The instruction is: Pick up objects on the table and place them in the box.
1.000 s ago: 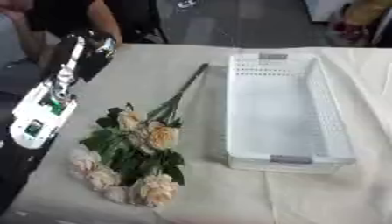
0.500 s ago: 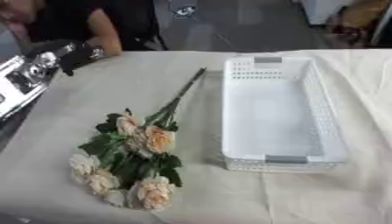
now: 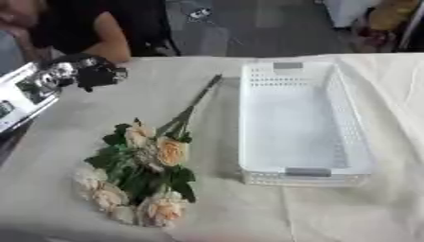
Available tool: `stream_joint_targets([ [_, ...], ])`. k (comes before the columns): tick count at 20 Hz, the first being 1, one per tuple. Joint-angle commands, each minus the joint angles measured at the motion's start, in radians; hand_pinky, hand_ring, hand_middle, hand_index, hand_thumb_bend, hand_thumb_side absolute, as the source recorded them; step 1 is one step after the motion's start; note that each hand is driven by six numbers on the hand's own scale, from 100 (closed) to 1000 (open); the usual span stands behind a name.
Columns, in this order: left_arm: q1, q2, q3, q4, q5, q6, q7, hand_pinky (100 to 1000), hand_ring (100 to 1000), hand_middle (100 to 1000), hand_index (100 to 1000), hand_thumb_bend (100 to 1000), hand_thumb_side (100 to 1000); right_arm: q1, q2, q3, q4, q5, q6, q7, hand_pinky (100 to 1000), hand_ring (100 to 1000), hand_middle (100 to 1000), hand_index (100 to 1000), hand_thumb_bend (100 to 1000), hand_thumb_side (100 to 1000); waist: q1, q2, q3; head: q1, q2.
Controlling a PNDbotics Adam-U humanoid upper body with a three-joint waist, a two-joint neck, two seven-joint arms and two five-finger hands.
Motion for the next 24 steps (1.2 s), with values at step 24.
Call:
stream_joint_targets([
  [24, -0.151, -0.074, -0.162, 0.059, -0.270, -0.018, -0.264, 877, 793, 747, 865, 775, 946, -0.015, -0.024, 0.016, -0.010, -0.007, -0.003, 0.024, 642, 809, 955, 1000, 100, 327, 0.004, -0.018, -0.012, 0.014, -0.002],
])
